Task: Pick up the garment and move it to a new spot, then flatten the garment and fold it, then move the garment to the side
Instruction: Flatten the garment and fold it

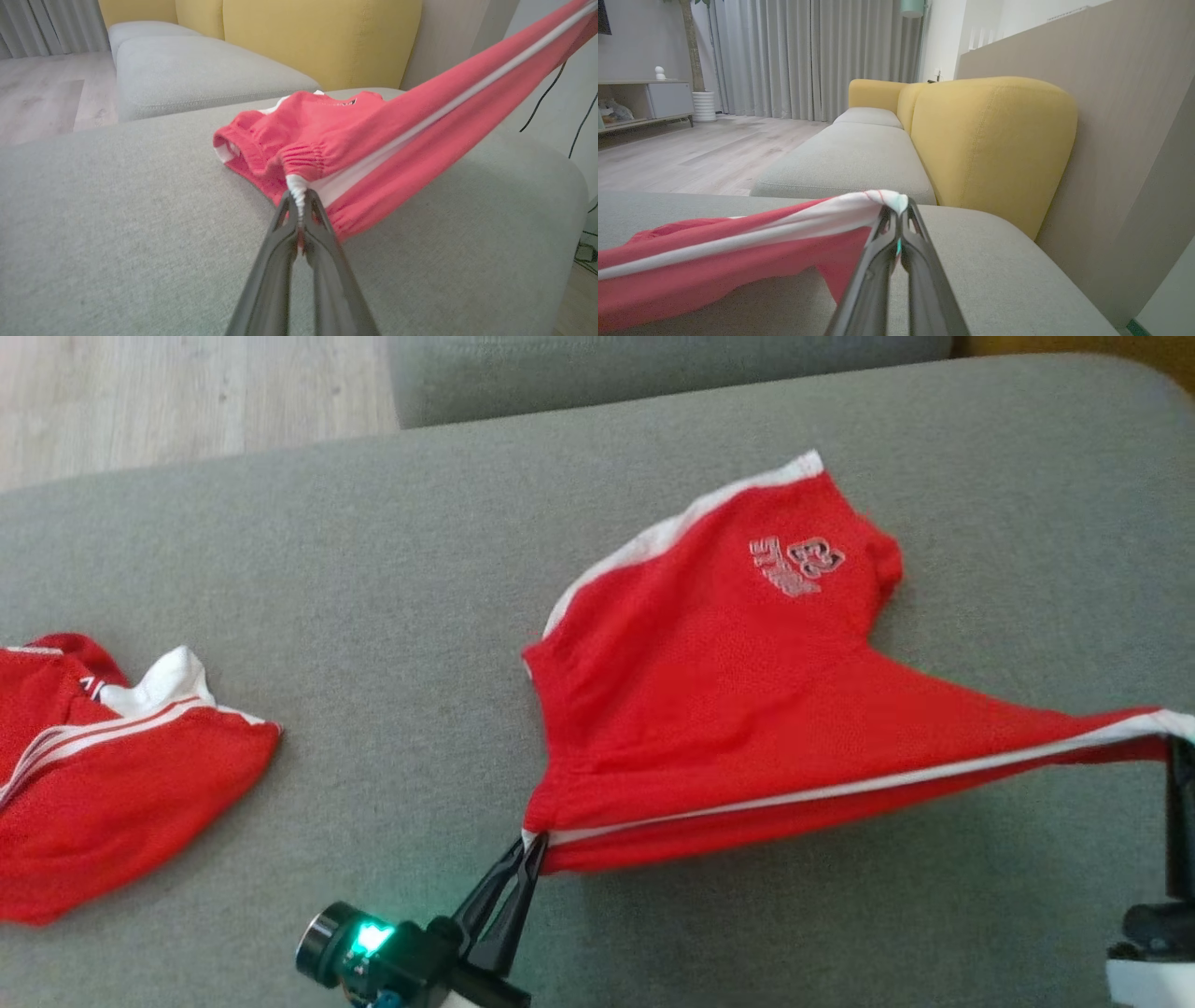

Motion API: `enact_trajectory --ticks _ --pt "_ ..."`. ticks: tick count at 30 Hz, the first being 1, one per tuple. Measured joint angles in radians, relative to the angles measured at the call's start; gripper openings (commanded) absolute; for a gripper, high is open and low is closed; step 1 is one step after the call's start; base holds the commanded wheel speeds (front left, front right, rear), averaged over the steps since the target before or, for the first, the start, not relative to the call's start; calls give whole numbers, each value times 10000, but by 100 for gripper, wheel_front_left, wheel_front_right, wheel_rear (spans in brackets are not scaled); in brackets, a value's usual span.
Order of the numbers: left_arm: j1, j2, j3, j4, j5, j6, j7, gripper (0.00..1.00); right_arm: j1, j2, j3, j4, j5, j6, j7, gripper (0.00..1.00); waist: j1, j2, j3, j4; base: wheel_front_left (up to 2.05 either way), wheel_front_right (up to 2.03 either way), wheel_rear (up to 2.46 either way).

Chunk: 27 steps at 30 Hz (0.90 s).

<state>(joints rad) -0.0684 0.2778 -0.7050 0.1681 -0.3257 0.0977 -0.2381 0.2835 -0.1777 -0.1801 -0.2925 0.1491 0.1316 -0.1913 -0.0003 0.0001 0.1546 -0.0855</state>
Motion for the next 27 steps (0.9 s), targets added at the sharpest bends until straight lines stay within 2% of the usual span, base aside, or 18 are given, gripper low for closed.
enact_trajectory --ticks 4,8,12,13,19,27 --pt "-60 121 136 -1018 -125 169 516 0 -215 -146 -75 -359 8 0 533 0 0 0 51 -9 0 0 0" --pt "-1143 -105 184 -1012 -81 165 1158 0 -1634 -387 169 621 150 0 1097 0 3 0 332 124 0 0 0" --pt "-2714 -709 245 -311 -88 153 1584 0 -3452 -1034 587 2082 190 0 1547 0 4 0 712 338 0 0 0" --pt "-2714 -709 245 -311 -88 153 1584 0 -3452 -1034 587 2082 190 0 1547 0 4 0 712 338 0 0 0" --pt "-4354 -1467 554 1091 -360 -13 1804 0 -5963 -1933 1747 4362 541 0 2107 0 6 0 1353 736 0 0 0" --pt "-5336 -1806 671 2541 -359 259 2113 0 -8500 -2548 3808 6796 1174 0 2284 0 5 0 2054 1179 0 0 0"
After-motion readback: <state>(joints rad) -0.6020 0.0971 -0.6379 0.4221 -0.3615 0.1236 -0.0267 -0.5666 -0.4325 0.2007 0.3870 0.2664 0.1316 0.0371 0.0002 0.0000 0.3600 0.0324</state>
